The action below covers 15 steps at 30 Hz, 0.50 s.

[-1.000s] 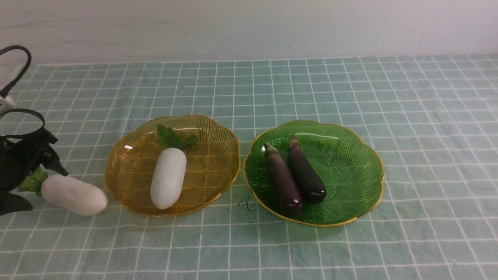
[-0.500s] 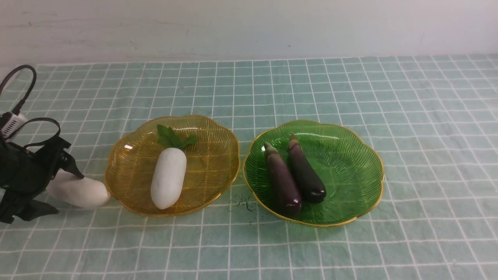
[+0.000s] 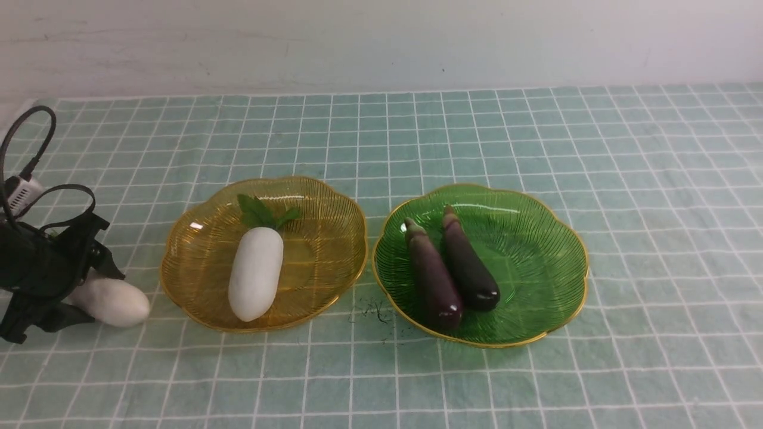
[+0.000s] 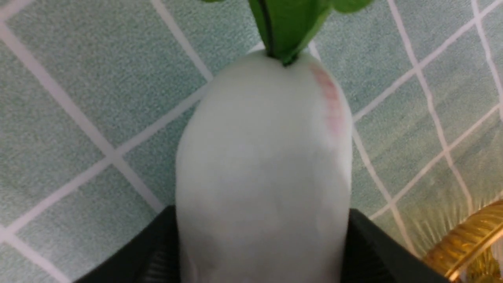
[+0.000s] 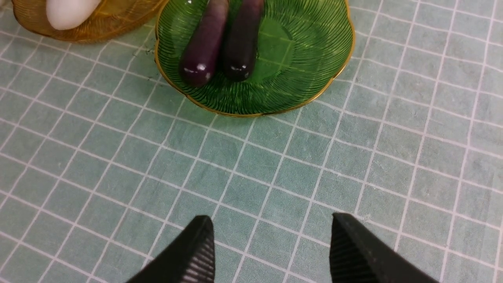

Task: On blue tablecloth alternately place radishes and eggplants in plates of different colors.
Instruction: 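Pick up the white radish and place it in the left plate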

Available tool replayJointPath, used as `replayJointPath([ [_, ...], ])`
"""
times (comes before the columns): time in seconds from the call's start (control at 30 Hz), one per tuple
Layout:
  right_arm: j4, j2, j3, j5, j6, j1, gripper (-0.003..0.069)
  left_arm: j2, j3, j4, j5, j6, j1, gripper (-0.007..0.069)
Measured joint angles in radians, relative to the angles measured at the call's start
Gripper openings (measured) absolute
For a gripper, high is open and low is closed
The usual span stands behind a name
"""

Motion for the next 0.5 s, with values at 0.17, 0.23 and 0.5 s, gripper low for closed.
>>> replayJointPath([
  [0.17, 0.0, 0.0, 0.0, 0.0, 0.0, 0.0, 0.037, -0.06, -0.049, 0.031, 0.125, 0.182, 0.0, 0.0433],
  [0.23, 0.0, 0.0, 0.0, 0.0, 0.0, 0.0, 0.037, -0.09, -0.087, 0.031, 0.172, 0.255, 0.0, 0.0433],
  [0.5, 0.0, 0.0, 0.0, -0.016, -0.001, 0.0, 0.037, -0.184, -0.282, 0.044, 0.454, 0.522, -0.115, 0.0433],
])
